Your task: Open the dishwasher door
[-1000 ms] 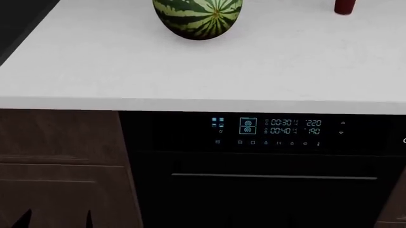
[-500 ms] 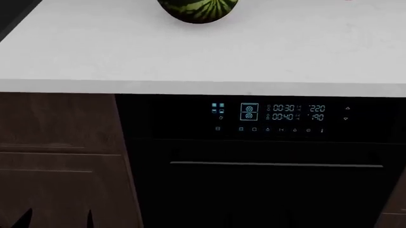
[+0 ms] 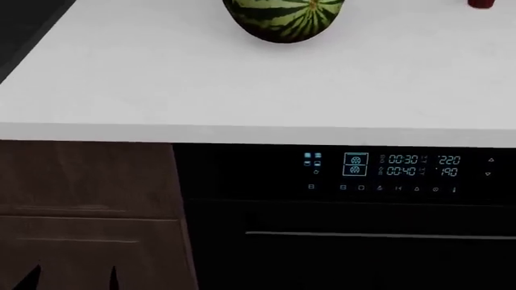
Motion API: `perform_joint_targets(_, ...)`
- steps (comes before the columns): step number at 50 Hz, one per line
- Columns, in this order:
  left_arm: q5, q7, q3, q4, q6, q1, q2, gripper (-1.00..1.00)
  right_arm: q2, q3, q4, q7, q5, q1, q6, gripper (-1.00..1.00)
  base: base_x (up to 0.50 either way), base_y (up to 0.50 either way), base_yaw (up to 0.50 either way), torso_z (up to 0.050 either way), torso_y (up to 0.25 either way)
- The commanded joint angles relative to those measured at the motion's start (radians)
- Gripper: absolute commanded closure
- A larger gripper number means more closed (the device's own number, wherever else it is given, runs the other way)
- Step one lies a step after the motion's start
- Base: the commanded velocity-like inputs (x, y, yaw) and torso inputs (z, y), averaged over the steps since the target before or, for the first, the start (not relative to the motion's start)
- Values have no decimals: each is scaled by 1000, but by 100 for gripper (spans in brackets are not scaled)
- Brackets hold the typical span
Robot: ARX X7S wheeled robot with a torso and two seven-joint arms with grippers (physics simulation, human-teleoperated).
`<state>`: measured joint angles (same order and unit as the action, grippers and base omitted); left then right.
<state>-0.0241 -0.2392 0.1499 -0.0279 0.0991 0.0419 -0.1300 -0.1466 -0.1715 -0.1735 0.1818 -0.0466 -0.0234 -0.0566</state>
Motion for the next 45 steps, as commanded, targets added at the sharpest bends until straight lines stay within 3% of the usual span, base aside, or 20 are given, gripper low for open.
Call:
perform_joint_targets(1,-33,24,-1,6,-32,-3,-1,-100,6,29,25,-1,-44,4,25,-100,449,371,0,0,0)
perform_joint_targets(18,-45,11,12,2,-33,-5,-12,-100,-7,12,15,17,-44,1,22,-100,63,44,0,0,0)
perform_joint_targets(26,-53,6,16,-9,-24,-5,-18,-100,-12,5,13,22,-45,2,23,-100,485,181,0,0,0)
perform_joint_targets(45,-42,-32,29,0,-1,6,-23,-100,-26,-6,-6,45,-43,-4,24,-100,0,0,0,0,0)
